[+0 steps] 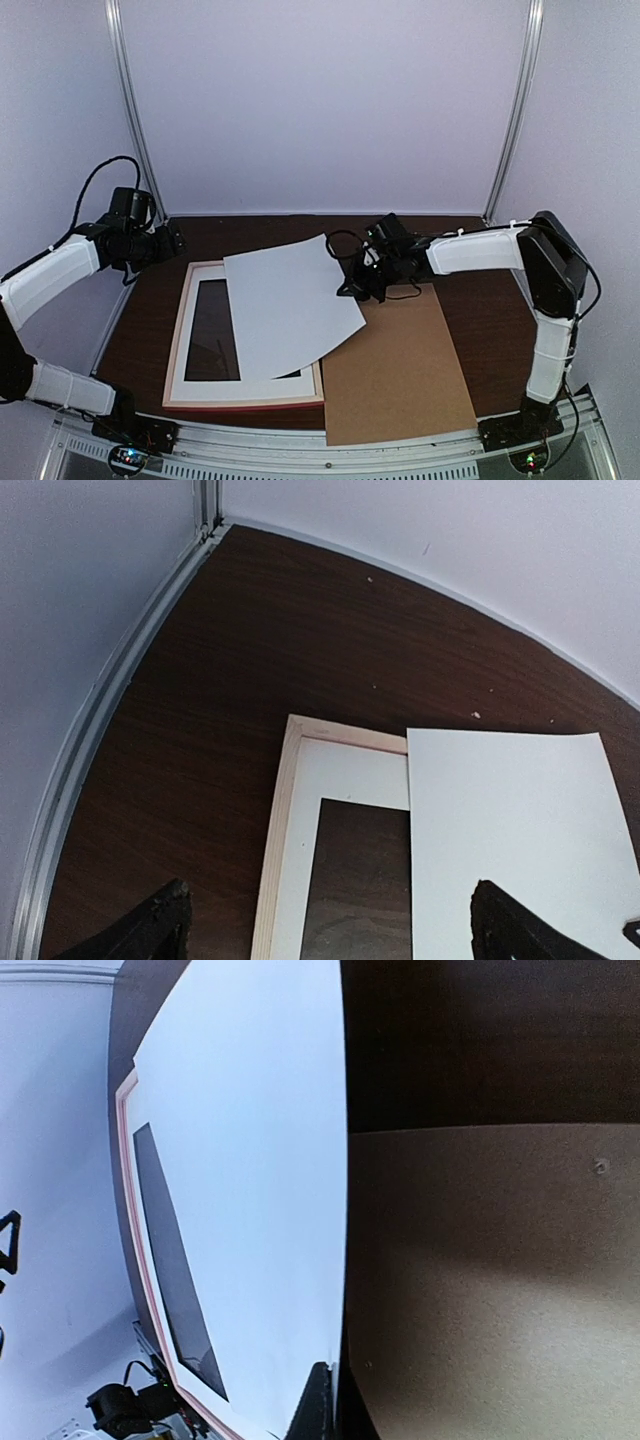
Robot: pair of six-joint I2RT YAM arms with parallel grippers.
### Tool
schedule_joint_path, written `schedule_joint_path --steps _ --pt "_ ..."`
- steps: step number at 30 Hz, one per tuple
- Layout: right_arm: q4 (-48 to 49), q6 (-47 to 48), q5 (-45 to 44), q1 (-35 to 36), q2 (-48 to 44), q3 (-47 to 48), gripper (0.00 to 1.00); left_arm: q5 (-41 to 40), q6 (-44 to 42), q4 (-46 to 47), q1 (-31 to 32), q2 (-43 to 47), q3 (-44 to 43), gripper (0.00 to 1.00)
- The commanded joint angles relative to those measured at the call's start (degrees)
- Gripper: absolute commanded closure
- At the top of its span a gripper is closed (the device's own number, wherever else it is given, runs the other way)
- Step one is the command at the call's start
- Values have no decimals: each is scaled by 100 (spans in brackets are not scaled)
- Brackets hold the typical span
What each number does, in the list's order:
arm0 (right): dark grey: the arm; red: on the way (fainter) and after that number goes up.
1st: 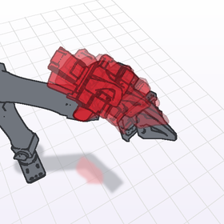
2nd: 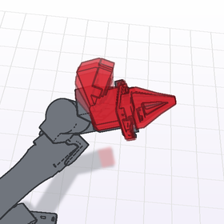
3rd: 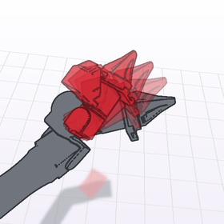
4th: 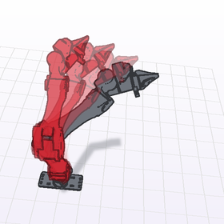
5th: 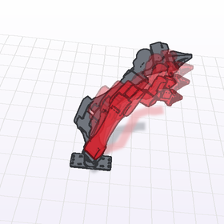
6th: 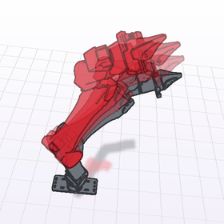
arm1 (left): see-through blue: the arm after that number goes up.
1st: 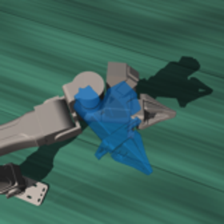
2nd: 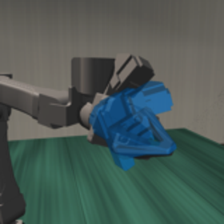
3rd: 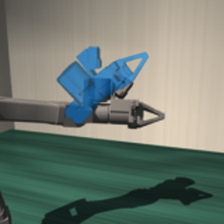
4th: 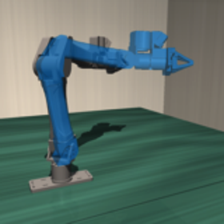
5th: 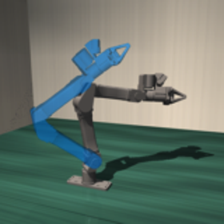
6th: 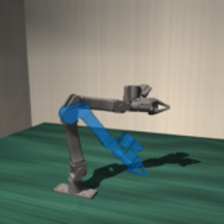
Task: Put the photo into the frame
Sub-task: Turn over the photo.
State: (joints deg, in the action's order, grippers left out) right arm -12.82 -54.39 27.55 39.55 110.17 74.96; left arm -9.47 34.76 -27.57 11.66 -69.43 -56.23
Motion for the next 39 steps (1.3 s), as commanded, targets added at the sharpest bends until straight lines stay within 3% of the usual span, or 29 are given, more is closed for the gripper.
schedule_joint_path --steps 1,16,27,39 --pt "1238 -818 337 8 264 -159 100 -139 -173 125 -41 -321 115 2" --pt "851 -649 16 205 21 -509 100 347 -302 230 -41 -1937 393 5" --pt "770 -366 120 103 5 -496 100 426 -474 133 -125 -2456 402 40" --pt "790 -300 217 32 35 -469 100 882 -565 306 -331 -2698 502 60"
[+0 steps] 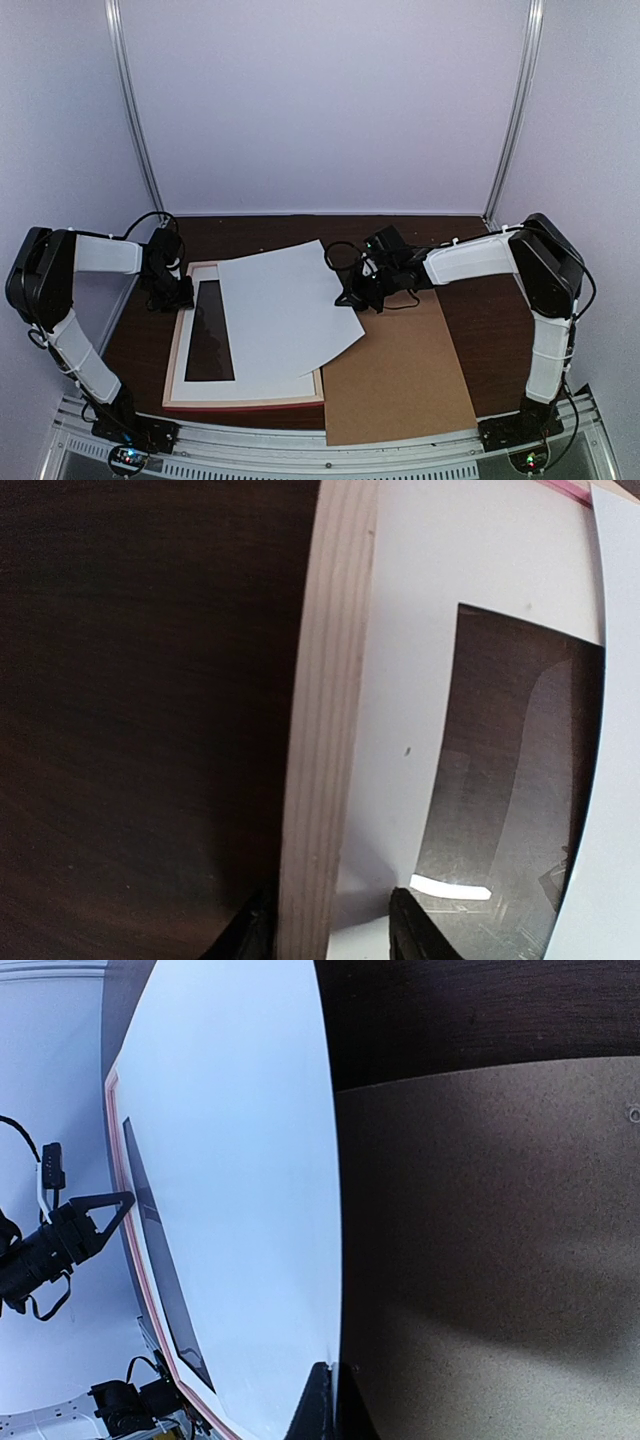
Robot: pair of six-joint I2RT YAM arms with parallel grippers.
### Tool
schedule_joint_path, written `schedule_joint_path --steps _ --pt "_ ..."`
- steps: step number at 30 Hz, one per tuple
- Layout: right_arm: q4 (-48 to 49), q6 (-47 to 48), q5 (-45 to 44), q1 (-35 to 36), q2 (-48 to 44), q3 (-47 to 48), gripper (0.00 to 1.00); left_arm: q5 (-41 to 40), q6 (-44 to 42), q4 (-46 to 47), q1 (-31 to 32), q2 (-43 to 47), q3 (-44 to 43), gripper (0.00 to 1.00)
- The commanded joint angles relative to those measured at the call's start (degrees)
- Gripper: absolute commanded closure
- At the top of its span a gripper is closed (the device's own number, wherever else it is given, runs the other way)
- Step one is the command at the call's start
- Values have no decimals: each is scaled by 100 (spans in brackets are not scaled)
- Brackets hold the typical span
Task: Put the photo into the frame
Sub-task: Turn over the photo.
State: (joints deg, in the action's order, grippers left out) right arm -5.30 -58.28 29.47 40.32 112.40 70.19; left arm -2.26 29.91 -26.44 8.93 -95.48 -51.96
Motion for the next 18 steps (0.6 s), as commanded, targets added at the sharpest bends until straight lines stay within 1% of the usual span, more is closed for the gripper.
schedule_joint_path --steps 1,4,7,9,11,18 --pt "52 93 24 -45 -193 -3 100 173 -82 207 -64 -99 88 62" --pt "72 80 28 -55 -192 -34 100 225 -82 247 -91 -94 128 65" --pt "61 87 26 -70 -184 -23 100 226 -65 279 -117 -48 168 65" --pt "49 100 24 -84 -183 -7 100 226 -50 256 -119 -1 178 62" --pt "23 114 28 -94 -192 10 100 417 -23 253 -126 78 201 57" --pt "16 126 64 -104 -153 30 100 586 12 218 -260 348 255 46"
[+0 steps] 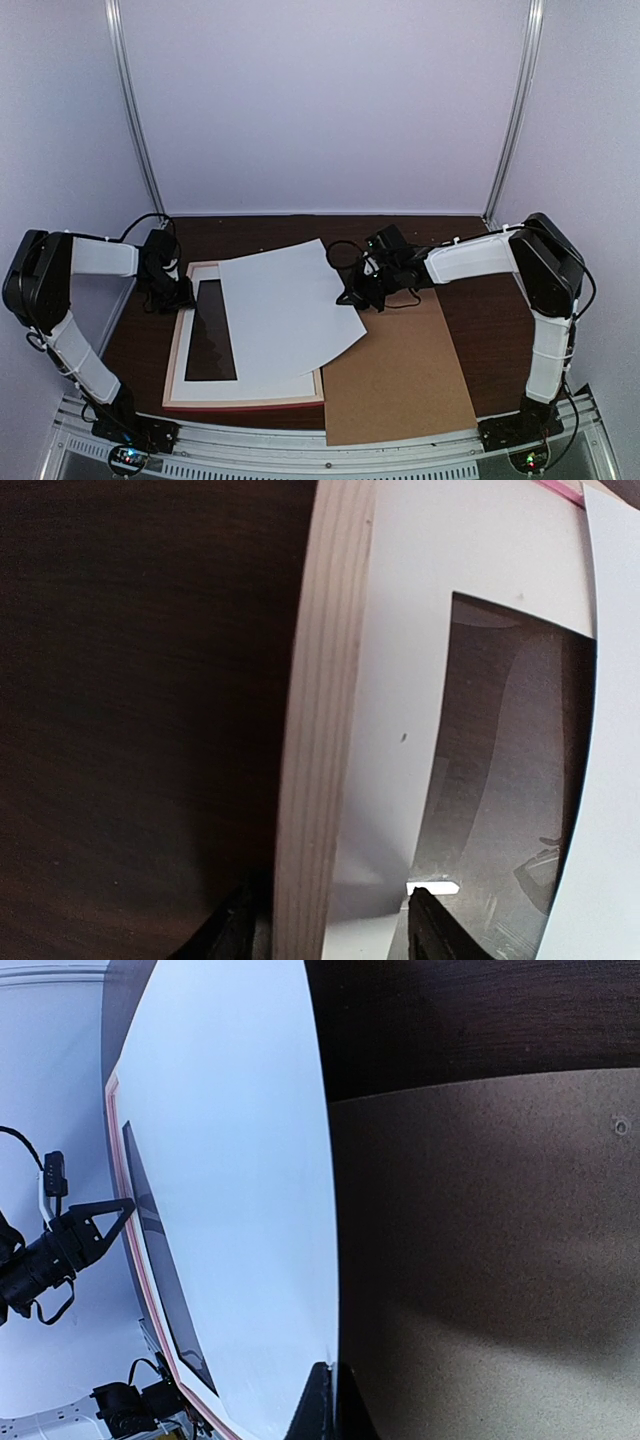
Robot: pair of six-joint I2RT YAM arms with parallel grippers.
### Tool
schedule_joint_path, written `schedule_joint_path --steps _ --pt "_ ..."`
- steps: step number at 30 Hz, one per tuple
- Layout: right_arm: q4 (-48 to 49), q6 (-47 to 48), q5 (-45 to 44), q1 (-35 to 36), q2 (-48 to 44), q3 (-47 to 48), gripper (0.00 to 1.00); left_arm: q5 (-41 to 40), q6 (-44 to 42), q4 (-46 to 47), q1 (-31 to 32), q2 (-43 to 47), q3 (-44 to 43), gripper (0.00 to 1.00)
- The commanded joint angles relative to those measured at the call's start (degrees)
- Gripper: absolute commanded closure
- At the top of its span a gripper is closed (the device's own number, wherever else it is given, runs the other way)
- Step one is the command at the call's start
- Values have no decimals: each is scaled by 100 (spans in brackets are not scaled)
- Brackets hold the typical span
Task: Put the photo into the frame
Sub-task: Turn over the photo, then adjust the frame body at the center of the board.
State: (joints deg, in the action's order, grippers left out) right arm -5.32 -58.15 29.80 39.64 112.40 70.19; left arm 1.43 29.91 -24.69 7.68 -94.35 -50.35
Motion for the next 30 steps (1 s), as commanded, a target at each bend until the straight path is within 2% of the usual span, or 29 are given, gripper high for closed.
schedule_joint_path --steps 1,6,22,28,30 --pt "22 112 32 -35 -161 22 100 246 14 43 -156 266 106 45" --pt "35 112 39 -41 -164 11 100 319 47 86 -242 361 213 47" --pt "142 67 83 -40 -146 -58 100 573 85 323 -343 248 366 71" --pt "152 49 89 -46 -114 -20 100 593 109 331 -342 298 377 87" --pt "102 71 69 -50 -113 9 100 610 130 338 -340 295 380 90"
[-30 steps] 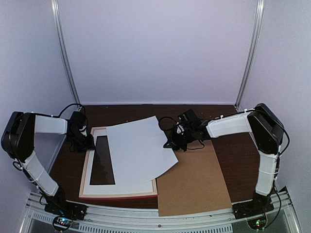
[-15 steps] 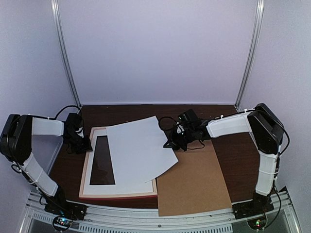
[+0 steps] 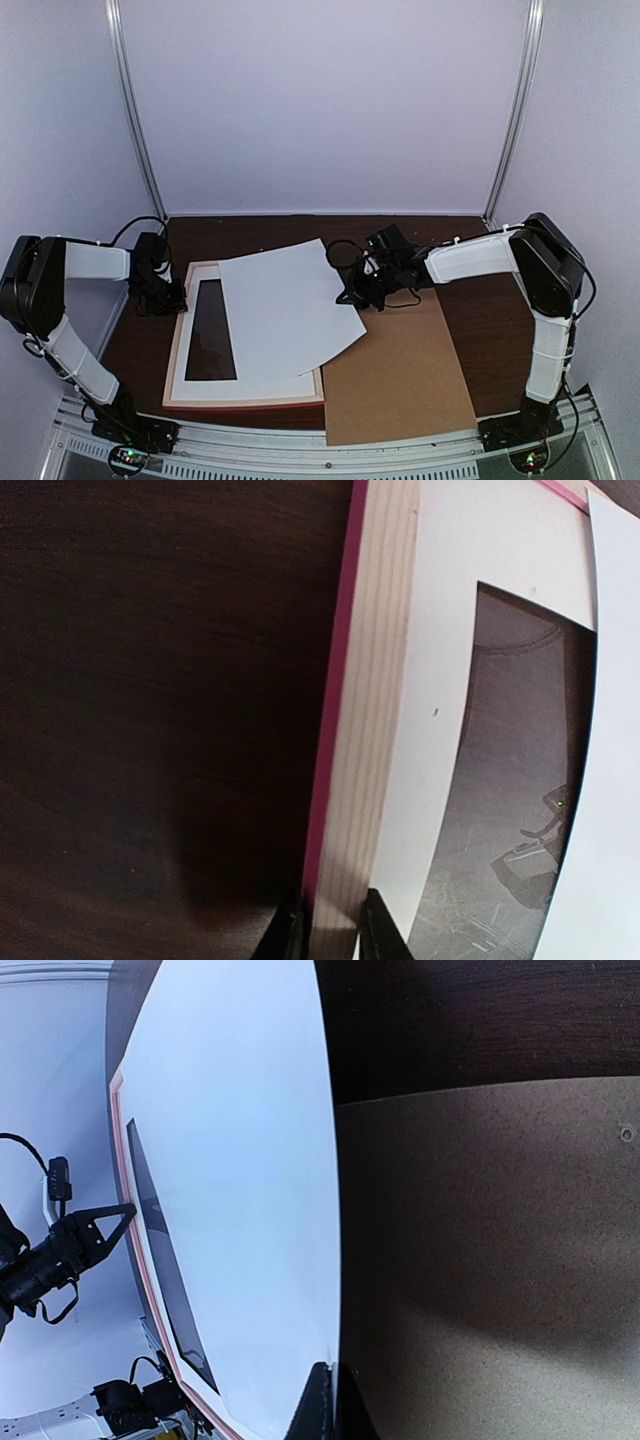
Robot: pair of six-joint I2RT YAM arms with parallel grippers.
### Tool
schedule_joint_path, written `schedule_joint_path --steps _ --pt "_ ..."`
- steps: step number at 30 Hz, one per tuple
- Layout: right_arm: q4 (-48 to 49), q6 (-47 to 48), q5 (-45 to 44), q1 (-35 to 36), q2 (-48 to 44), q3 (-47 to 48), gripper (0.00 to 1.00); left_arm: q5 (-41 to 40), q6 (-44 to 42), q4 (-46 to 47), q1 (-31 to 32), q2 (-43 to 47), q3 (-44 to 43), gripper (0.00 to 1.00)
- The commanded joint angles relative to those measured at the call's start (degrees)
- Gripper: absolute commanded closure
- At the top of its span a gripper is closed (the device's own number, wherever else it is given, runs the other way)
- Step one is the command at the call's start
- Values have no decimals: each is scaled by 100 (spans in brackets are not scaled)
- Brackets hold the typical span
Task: Put the photo into the frame
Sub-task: Adjust the frame body at the center of the board.
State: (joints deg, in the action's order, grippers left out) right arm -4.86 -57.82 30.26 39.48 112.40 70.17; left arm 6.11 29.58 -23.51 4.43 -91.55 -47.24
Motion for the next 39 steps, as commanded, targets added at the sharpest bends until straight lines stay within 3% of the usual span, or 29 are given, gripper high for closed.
schedule_joint_path --steps 1,10,17,29,39 --pt "29 57 18 -37 -114 28 100 157 183 249 -18 14 78 90" --pt "82 29 51 -159 -24 130 100 393 798 1016 -15 198 546 100" --pt "-15 186 100 -402 -1 286 100 431 1124 1440 -13 79 617 100" --pt "-161 317 257 -504 221 695 100 466 1089 1455 -14 -308 121 100" --pt "-103 331 476 -455 337 971 100 551 771 1210 -13 -122 125 100"
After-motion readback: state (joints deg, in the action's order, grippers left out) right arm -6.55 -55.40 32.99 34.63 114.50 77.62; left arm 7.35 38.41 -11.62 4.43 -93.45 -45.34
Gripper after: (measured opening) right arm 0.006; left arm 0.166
